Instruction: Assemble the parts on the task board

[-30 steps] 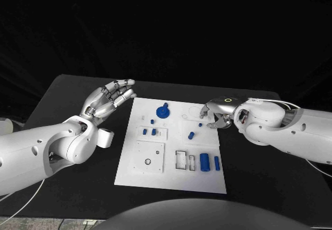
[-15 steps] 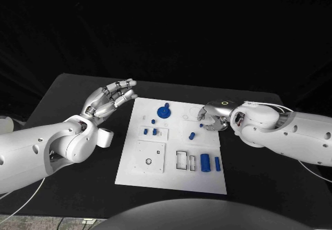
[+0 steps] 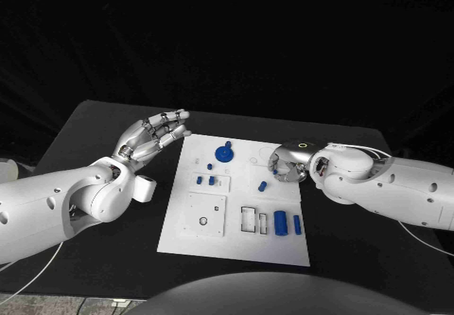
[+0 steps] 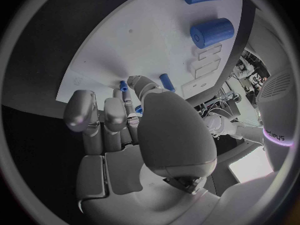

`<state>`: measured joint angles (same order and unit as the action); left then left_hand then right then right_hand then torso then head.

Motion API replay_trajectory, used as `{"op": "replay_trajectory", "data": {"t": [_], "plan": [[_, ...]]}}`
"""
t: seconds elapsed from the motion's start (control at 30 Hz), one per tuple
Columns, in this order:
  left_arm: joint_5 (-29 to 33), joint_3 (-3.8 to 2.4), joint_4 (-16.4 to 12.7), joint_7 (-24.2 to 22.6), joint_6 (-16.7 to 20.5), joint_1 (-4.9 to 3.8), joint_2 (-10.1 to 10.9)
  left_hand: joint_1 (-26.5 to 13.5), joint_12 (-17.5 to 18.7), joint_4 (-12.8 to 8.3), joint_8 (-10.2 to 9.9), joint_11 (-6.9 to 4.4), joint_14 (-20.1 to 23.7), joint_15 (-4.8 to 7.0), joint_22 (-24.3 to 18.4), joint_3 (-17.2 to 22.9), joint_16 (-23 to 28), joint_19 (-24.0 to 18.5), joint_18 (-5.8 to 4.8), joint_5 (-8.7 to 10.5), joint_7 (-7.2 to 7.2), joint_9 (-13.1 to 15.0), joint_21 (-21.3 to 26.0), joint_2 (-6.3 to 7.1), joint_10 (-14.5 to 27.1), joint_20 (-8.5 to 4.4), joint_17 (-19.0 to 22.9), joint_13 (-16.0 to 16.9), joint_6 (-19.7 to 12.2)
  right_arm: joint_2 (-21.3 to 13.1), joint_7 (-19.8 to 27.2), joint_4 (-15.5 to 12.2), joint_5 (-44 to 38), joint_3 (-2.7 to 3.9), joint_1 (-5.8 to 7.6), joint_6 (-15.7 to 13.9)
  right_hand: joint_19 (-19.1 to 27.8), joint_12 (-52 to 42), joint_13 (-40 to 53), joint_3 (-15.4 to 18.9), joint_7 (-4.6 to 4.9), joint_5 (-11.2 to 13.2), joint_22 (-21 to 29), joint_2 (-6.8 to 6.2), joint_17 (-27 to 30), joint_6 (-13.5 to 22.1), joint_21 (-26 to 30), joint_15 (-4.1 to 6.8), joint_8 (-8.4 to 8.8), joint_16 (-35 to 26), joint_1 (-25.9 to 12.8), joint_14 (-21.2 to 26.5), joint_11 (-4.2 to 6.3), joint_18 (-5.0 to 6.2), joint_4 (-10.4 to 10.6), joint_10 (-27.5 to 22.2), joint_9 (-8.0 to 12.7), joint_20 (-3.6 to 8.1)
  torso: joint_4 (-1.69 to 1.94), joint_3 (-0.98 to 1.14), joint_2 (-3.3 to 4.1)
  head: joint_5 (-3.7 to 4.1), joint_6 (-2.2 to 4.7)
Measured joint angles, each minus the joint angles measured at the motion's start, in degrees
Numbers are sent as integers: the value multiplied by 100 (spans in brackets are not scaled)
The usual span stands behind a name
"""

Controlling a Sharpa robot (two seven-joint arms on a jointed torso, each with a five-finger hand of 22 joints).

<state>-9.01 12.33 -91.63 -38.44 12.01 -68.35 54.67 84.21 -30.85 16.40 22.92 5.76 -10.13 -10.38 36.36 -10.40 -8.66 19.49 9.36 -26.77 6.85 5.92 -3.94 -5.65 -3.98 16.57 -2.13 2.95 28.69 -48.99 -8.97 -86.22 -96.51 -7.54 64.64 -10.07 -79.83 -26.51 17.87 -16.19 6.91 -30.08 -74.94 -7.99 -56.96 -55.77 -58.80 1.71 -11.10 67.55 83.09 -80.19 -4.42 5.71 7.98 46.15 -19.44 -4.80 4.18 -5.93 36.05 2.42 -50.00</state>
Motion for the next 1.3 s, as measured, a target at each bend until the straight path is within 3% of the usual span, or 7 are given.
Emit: {"op": "replay_trajectory", "data": {"t": [0.1, 0.27, 0.47, 0.73, 0.93, 1.03, 1.3], "plan": [[-1, 0, 3, 15, -20, 2, -8, 22, -12, 0, 0, 0, 5, 4, -15, 0, 0, 0, -62, -34, 0, -5, 0, -22, 0, 0, 2, 0, 0, 34, 33, 65, 10, 9, -22, -28, -8, 14, -54, -64, -37, -46, 0, 0, -26, -119, 0, -5, -67, 8, 0, -37, 22, 0, -33, 128, -51, 8, 3, -3, -4, 9, 0], [-2, 0, 12, 39, -49, 12, -11, 53, -23, 0, -22, 41, 5, 4, -41, 0, 0, 21, -63, -86, 0, -12, 0, -52, 0, 21, 2, 0, 0, 65, 83, 140, 21, 20, -49, -90, -20, 64, -150, -189, -48, -155, 1, 63, -55, -251, -38, 15, -149, 64, 63, -57, 44, 0, -157, 364, -136, 20, 6, -10, -9, 16, 0], [-3, 1, 26, 67, -78, 18, -22, 166, -63, 0, -54, 62, 5, 4, -105, 0, 0, 61, -63, -327, 0, -26, 0, -91, -20, 21, 2, 1, 0, 72, 144, 171, 45, 21, -68, -173, -20, 95, -244, -283, -55, -199, 1, 100, -106, -298, -102, -16, -197, 116, 100, -88, 52, 0, -253, 592, -207, 20, 7, -18, -9, 15, 0], [-5, 1, 48, 112, -119, 26, -69, 226, -133, 0, -69, 82, -50, -50, -129, 0, -33, 102, -138, -357, 0, -32, -10, -106, -41, 21, -11, 1, 0, 62, 265, 207, 127, 5, -96, -358, -20, 159, -323, -354, -23, -197, 2, 130, -120, -330, -142, -57, -197, 119, 131, -128, 21, 0, -325, 781, -240, 20, 8, -21, -9, -13, 0], [-5, 1, 68, 147, -143, 32, -90, 248, -188, 0, -77, 105, -145, -103, -151, 0, -110, 184, -138, -384, 0, -43, -51, -128, -65, 21, -28, 10, -1, -7, 312, 141, 202, 0, -87, -487, -20, 191, -348, -369, 5, -185, 2, 146, -110, -319, -142, -56, -197, 119, 148, -128, 5, 0, -340, 810, -247, 20, 11, -21, -14, -52, 0], [-6, 1, 70, 163, -152, 36, -93, 271, -242, 0, -99, 133, -203, -118, -162, 0, -155, 226, -138, -384, 0, -44, -51, -151, -93, 21, -35, 17, -1, -71, 318, 50, 240, 7, -24, -535, -20, 212, -356, -369, 5, -184, 2, 151, -109, -319, -142, -57, -197, 118, 153, -128, -19, 0, -340, 834, -247, 20, 13, -21, -15, -68, 0], [-7, 2, 90, 221, -171, 44, -139, 293, -311, 0, -99, 156, -258, -133, -173, 0, -204, 266, -137, -416, 0, -49, -73, -173, -115, 21, -42, 24, -1, -343, 301, -487, 393, 26, 391, -626, -41, 222, -396, -368, 45, -119, 3, 151, -110, -320, -142, -99, -163, 141, 152, -127, -44, 0, -340, 859, -247, -2, 2, -32, -14, -112, 0]]}}
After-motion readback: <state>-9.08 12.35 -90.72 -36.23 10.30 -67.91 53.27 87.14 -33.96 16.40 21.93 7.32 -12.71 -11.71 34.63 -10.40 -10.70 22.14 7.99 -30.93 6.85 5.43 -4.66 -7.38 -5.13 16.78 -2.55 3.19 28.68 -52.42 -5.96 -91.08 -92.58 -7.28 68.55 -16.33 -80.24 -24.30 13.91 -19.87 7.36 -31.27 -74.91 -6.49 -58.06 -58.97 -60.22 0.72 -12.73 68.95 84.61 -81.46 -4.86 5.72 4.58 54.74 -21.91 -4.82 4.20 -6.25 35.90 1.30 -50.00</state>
